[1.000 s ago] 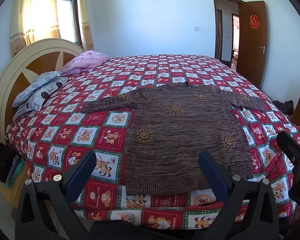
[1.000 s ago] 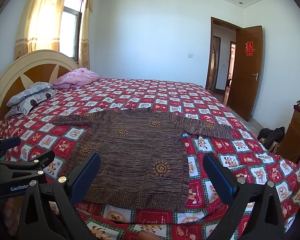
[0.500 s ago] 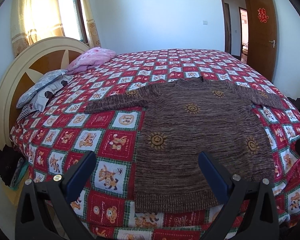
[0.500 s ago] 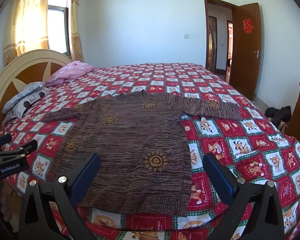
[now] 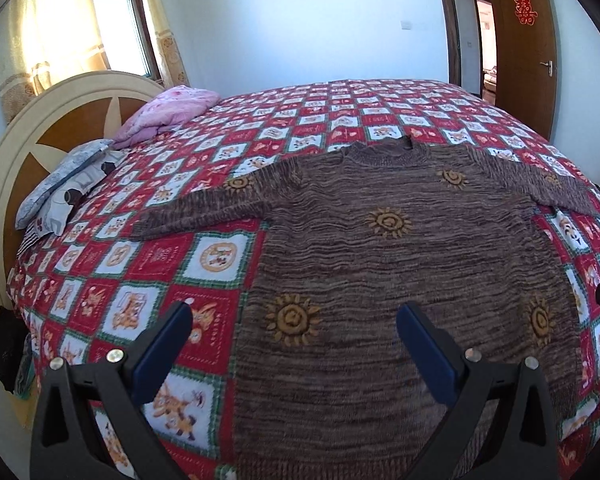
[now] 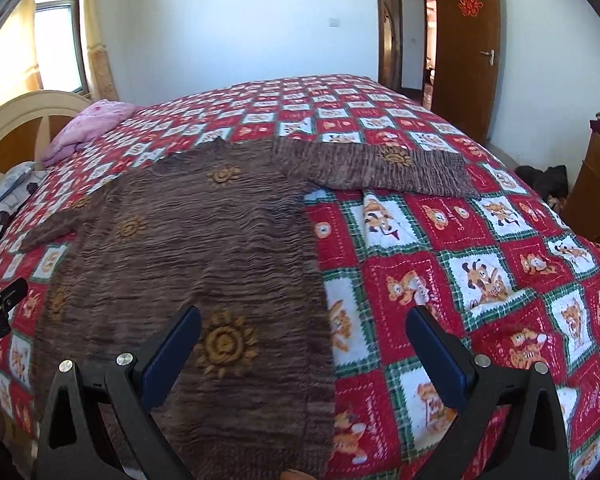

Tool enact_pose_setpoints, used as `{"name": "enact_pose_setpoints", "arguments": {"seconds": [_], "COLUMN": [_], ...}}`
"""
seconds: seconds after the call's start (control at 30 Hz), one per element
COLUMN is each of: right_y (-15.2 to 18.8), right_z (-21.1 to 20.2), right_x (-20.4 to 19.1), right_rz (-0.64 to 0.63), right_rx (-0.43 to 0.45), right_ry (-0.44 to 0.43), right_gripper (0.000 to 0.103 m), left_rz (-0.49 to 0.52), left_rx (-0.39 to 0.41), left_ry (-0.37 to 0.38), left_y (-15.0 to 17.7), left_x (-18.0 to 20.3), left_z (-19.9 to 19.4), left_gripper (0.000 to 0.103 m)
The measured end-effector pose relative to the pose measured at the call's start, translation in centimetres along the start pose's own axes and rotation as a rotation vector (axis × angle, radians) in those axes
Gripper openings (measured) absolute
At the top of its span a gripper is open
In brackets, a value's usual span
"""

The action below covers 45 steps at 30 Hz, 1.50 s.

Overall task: Fold small clothes
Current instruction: 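Move the right gripper to a sweater sleeve cuff and grasp it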

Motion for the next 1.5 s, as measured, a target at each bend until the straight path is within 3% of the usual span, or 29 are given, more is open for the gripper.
{"name": "enact_pose_setpoints", "arguments": {"seconds": [0.33, 0.47, 0.8, 0.97, 1.1, 1.2, 1.33, 1.43, 1.5], "right_y": [-5.1, -6.9, -11.1, -12.3, -13.0, -13.5, -14.2, -14.8, -15.3], "right_z": [5.5, 7.6, 11.5, 13.6, 14.8, 15.3, 16.4, 17.5, 18.1], "right_x": [6.8, 9.5, 16.6, 19.9, 22.1, 22.7, 24.0, 24.4, 23.9], "right_rz": [0.082, 0.119, 0.239, 0.328, 0.38, 0.39, 0.398, 0.393, 0.356], "right_rx": [-0.028, -0.056, -0.071, -0.094, -0.11, -0.108, -0.108, -0.101, -0.094], "right_ry": [0.093, 0.127, 0.227, 0.223, 0.208, 0.182, 0.235, 0.218, 0.208], "right_gripper": [0.1, 0.088, 0.081, 0.081, 0.066, 0.065, 0.065, 0.065, 0.058], "left_rz": [-0.003, -0.016, 0.008, -0.004, -0.036, -0.074, -0.061, -0.048, -0.046], "left_rx": [0.054, 0.044, 0.066, 0.021, -0.025, -0.044, -0.043, -0.039, -0.042], "left_ry": [0.023, 0.018, -0.124, -0.163, -0.17, -0.148, -0.15, -0.151, -0.161], "left_y": [-4.5, -5.8, -8.7, -9.1, -8.9, -8.8, -8.7, -8.7, -8.7], "left_x": [1.9, 2.2, 2.1, 1.2, 0.3, -0.2, 0.3, 0.6, 0.5], "left_z": [4.7, 6.9, 12.6, 15.2, 16.9, 17.2, 17.2, 17.3, 17.4], "left_gripper": [0.103, 0.103, 0.103, 0.103, 0.103, 0.103, 0.103, 0.103, 0.103]}}
Point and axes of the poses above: each gripper's, at about its wrist camera, not at the fingertips, and z roughly the way its jaws point, x to its right, y to its underside, the point moved 4 cm from there along z, roughly the way its jaws point, and after that the axes turned 3 degrees about -x, right-handed, at the moved point
